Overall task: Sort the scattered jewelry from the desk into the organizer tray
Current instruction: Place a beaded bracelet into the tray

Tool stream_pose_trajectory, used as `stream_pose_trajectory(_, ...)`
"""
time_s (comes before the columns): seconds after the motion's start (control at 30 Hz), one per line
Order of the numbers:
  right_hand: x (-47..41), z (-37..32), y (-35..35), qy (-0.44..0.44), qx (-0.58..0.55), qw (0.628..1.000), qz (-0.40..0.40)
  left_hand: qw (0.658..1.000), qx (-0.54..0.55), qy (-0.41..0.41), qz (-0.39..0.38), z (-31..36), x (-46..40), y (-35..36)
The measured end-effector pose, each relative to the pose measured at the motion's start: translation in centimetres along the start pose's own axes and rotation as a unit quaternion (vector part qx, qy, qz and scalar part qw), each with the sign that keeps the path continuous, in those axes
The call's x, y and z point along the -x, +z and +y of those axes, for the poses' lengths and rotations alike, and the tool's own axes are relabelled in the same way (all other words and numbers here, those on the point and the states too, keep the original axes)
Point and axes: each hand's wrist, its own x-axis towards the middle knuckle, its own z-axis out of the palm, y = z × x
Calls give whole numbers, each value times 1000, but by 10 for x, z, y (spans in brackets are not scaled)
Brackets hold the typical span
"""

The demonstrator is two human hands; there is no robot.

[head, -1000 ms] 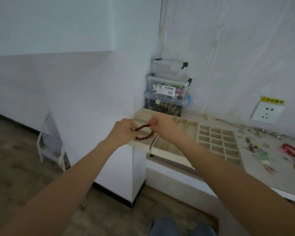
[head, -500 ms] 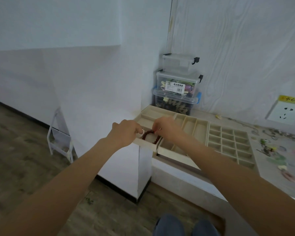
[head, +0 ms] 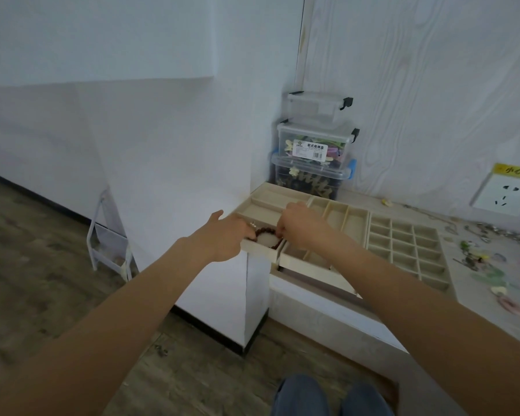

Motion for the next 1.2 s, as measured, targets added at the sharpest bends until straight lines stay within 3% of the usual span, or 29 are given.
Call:
stream_pose_trajectory(0.37, 0, -2, 0, 22, -75, 997, -19, 999, 51, 4, 5, -1, 5, 4)
stream_pose_trajectory(0.77, 0, -3, 4, 23, -55, 997, -58, 999, 36, 10, -7, 5, 7, -3)
stream_pose_trajectory(0.93, 0, 1, -2, 34, -130, 989, -64, 999, -37, 8, 28, 12, 4, -4)
stream_pose_trajectory(1.2, 1, 0, 7, 49, -105, 993, -39, 999, -47, -15, 12, 12, -2, -5)
